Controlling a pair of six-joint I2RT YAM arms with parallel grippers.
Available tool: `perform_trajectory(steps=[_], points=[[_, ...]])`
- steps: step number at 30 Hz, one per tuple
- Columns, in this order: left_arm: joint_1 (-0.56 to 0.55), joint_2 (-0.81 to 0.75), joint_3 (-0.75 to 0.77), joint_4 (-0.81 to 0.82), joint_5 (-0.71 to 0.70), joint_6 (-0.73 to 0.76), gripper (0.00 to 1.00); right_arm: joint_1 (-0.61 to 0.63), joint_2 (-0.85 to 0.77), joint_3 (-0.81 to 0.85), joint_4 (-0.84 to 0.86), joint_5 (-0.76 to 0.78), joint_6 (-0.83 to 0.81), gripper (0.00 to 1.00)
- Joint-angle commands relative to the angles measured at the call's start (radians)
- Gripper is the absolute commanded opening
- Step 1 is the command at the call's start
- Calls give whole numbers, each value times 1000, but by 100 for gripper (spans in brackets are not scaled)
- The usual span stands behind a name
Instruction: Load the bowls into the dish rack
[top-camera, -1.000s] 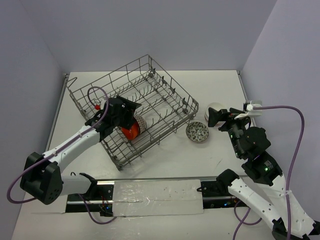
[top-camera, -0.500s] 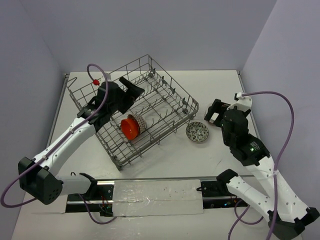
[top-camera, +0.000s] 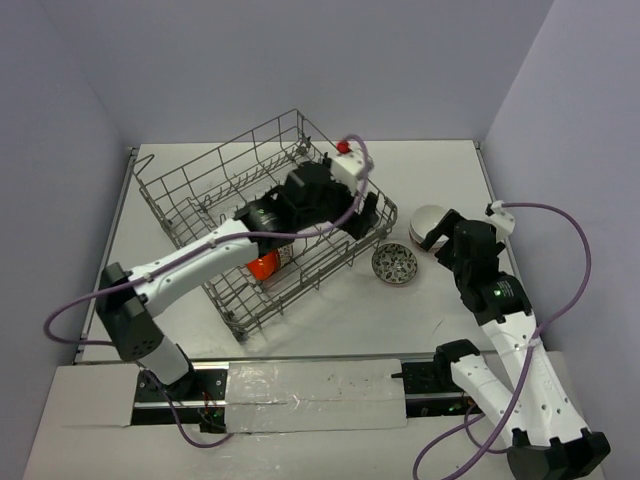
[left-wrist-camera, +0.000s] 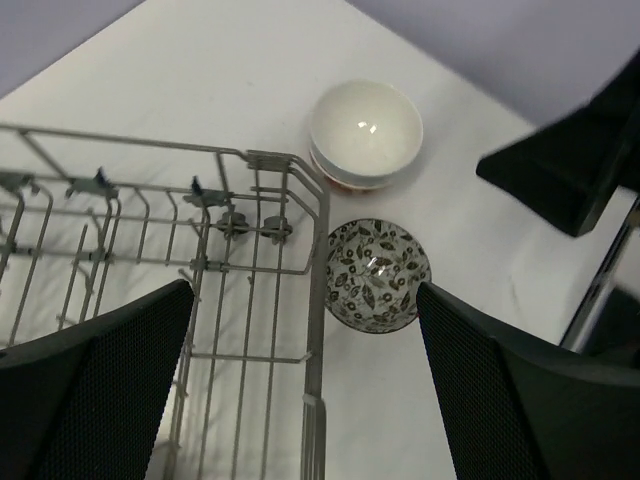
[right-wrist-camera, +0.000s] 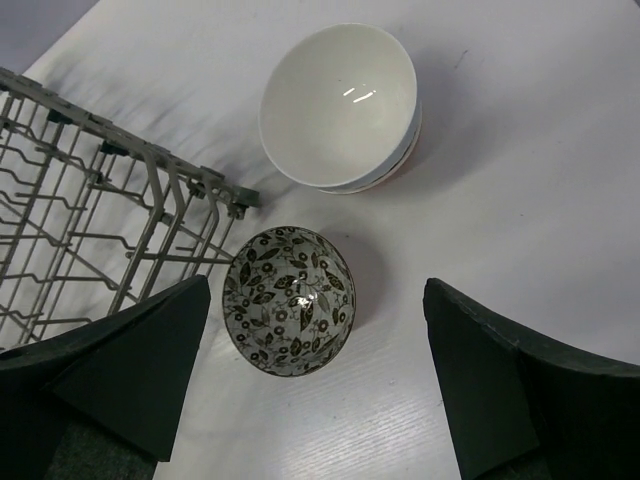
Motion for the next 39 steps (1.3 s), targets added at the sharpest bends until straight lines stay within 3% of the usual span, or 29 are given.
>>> perform_trajectory(steps=[1,11,20,28,39], points=[[-54,66,78,23,48,308,99,-11,20,-3,-16,-27,38,94],[-55,-47,-70,143,94,273,99,-42,141,-198,134,-147,106,77],[-55,-183,-257,178,60,258,99,-65,255,-262,305,-173,92,64],[-55,-219,-322,157,88,279,99,-67,370,-276,400,-208,72,50],[-58,-199,-316,132,166,322,99,-67,424,-272,432,-205,40,44]])
